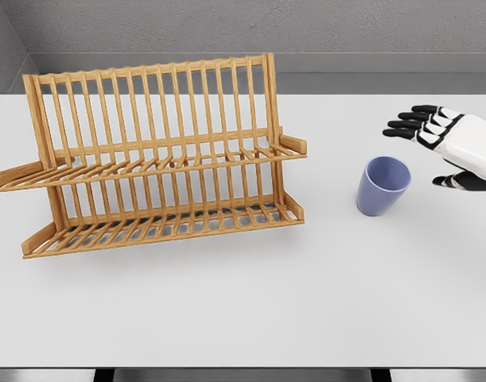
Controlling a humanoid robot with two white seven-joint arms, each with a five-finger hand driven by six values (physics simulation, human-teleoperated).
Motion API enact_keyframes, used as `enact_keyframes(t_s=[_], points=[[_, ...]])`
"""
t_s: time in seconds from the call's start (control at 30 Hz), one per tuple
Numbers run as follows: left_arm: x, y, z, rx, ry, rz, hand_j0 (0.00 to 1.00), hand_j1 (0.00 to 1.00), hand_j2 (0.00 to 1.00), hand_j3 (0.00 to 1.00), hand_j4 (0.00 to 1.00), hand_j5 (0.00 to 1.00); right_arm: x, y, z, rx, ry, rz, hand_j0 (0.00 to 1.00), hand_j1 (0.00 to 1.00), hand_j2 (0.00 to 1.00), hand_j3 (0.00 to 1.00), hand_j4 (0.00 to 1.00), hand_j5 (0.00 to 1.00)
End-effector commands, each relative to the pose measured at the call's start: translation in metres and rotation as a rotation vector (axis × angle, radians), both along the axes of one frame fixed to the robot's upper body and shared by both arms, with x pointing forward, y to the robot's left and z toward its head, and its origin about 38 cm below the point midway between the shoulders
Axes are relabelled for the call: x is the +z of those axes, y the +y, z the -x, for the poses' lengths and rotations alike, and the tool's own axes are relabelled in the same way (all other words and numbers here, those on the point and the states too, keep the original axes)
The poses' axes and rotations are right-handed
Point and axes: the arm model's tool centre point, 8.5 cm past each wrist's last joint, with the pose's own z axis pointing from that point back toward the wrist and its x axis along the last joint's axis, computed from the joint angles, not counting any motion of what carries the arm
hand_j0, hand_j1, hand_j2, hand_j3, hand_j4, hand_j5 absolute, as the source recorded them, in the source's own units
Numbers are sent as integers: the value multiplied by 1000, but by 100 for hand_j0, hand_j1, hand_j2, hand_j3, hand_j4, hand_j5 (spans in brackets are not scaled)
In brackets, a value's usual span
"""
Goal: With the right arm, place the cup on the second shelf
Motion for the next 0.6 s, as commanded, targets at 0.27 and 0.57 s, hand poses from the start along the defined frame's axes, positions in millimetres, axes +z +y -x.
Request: enact_keyframes(t_s=[0.27, 0.57], points=[[0, 0, 0, 2, 0, 0, 100, 100, 100, 100, 100, 100, 2, -9, -14, -43, 166, 255, 100, 100, 100, 100, 100, 100], [0, 0, 0, 0, 0, 0, 100, 100, 100, 100, 100, 100, 22, 22, -38, 14, 182, 353, 100, 100, 100, 100, 100, 100]])
